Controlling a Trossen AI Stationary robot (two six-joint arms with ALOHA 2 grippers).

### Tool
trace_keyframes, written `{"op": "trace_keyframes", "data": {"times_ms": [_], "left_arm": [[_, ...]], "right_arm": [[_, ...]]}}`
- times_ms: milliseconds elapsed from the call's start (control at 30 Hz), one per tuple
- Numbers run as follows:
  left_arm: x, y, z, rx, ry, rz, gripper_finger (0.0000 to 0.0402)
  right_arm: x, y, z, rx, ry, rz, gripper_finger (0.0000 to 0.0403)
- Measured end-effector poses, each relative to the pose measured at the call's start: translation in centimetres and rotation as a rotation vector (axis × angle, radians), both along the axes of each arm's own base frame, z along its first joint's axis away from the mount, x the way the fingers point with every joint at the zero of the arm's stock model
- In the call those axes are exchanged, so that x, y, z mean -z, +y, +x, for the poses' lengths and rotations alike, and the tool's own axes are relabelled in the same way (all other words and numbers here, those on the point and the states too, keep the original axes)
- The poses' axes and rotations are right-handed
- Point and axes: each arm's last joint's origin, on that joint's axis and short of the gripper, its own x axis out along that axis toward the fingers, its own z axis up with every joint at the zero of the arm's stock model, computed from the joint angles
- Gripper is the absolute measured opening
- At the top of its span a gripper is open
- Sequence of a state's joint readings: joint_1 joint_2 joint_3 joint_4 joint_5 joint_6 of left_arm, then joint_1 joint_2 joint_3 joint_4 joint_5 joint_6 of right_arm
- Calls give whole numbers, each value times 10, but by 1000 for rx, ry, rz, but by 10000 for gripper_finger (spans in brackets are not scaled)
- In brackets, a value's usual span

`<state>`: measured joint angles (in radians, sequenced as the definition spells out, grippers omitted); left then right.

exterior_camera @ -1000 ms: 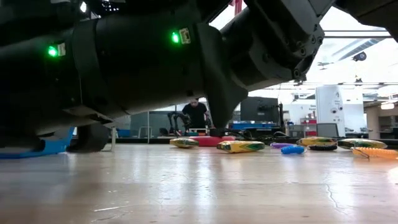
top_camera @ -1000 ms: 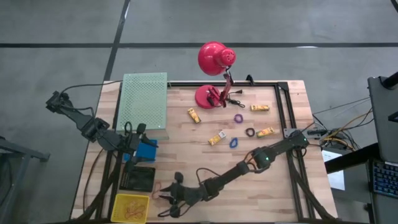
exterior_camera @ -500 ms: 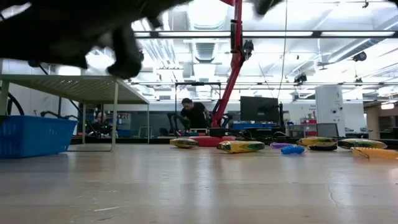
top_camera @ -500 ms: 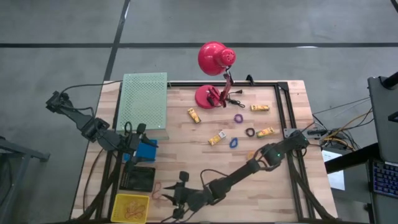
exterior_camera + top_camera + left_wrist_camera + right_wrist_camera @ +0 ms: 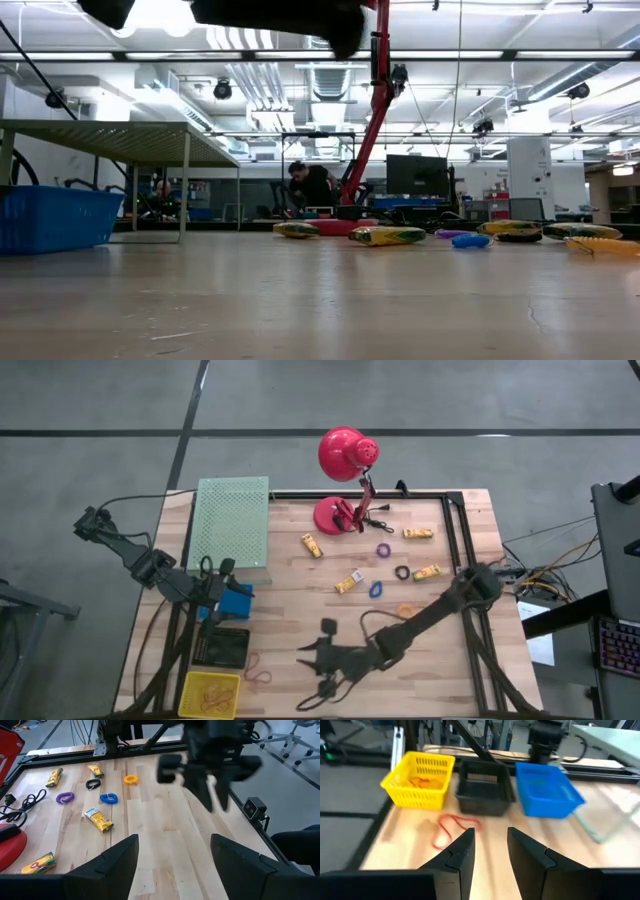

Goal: Pick & Place Office Desk Supplies
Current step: Put the red rubber band into the yellow bin

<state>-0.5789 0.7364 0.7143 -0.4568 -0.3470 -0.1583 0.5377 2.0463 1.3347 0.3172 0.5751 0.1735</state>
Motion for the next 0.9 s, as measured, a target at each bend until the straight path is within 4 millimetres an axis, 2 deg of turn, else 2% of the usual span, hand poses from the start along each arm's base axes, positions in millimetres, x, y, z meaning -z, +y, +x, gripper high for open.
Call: {"op": "trace_keyframes", "data": {"times_ms": [267,433,533,733,900], "left_arm": [[1,0,0,0,11,7,253],[1,0,-1,0,14,9,253],[2,0,-1,0,16,10,253],[2,1,-1,0,18,11,253],[2,0,-1,0,17,11,253]], "right_arm": [[-10,-34,-58,-29,38,-87,119],[-13,-49,-93,-30,39,37,123],[-18,-56,-112,-38,-17,86,122],[-24,-70,-145,-86,-170,88,116],[-17,-84,-168,-84,-162,101,110]]}}
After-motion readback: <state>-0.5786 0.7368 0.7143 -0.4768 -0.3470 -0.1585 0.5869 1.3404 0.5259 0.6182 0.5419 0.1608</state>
